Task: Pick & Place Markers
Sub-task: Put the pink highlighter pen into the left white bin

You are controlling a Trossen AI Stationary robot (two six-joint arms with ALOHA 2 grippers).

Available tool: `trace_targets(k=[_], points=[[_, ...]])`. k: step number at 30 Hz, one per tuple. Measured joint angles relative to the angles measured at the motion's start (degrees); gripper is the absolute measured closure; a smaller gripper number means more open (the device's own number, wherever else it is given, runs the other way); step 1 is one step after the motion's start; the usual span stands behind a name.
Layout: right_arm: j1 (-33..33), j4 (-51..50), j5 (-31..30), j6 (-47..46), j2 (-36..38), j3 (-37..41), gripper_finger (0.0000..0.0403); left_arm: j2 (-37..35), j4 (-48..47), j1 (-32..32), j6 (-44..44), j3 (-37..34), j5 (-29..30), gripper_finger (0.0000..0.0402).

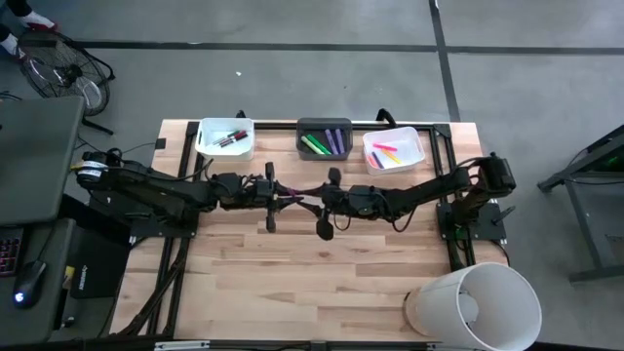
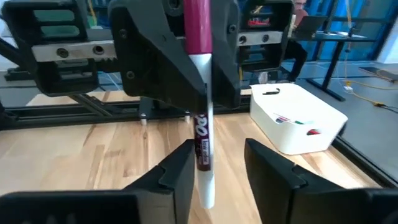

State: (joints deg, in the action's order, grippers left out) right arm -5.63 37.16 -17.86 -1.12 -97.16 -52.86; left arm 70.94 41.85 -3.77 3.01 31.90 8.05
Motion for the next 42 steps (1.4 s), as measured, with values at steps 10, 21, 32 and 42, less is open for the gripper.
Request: trace_targets(k=[10,21,32,42], points=[[0.04,-15.47,-11.83,-0.08,6.76,0.0,0.0232,-1.57,-3.34,0.0,1.32,-0.06,4.29,0.0371],[0.04,-32.86,-15.16,-11.84,9.96,1.21,0.0231,-10.52,-20.93,2.04,1.7,-0.05,19.99,0.0367],[-0.09,-32.4,-13.8,-15.59,9.96,3.91,0.0232,-20.65,-39.36,18.14,-1.81,0.02,14.11,0.0366],[-0.15,-32.17,-13.3,-15.59,9.94,3.91,0.0232,-23.21,-47.83,33.66,-0.26,-0.04,4.42,0.0365]])
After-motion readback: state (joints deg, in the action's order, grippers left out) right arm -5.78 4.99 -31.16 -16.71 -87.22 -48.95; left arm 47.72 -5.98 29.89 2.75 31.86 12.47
